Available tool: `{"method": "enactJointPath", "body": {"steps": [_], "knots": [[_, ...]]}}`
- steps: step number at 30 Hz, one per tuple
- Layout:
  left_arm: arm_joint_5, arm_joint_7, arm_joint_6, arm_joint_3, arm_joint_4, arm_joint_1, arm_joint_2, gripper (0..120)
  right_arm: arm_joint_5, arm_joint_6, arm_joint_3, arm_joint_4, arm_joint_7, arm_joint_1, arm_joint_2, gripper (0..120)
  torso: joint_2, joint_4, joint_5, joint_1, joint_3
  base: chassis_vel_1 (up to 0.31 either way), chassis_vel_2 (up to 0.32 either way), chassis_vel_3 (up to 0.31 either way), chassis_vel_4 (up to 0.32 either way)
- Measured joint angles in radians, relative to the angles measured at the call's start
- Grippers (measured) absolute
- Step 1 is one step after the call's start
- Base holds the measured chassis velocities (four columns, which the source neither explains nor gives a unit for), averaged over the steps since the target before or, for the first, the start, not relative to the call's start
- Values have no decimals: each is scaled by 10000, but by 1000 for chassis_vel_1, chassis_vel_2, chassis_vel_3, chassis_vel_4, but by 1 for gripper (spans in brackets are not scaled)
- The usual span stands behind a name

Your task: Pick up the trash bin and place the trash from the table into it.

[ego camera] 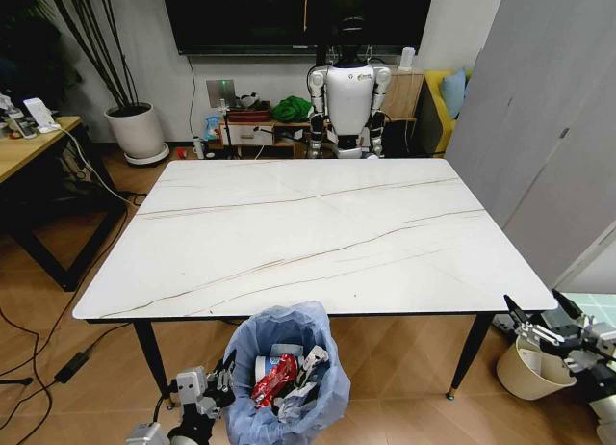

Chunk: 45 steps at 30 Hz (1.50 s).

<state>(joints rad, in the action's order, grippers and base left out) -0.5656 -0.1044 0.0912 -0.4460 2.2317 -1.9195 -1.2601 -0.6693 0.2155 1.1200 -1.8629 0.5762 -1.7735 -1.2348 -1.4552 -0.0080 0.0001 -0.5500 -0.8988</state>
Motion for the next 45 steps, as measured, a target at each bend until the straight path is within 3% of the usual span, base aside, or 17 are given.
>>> {"method": "enactJointPath", "body": {"steps": [10,30,45], "knots": [[42,55,-126,-162,-124,-162,-29,0,329,404,-296,595,424,130,-653,100,0,2,0,0,0,0,0,0,0],[1331,-470,-170,-461,-523,-434,-331,0,355,413,-338,597,424,164,-620,100,2,1,-2,-2,-1,0,0,0,0],[2719,-837,-921,-622,-583,-521,-418,0,354,409,-343,587,418,165,-609,100,2,1,-1,-2,-1,0,0,0,0]]}}
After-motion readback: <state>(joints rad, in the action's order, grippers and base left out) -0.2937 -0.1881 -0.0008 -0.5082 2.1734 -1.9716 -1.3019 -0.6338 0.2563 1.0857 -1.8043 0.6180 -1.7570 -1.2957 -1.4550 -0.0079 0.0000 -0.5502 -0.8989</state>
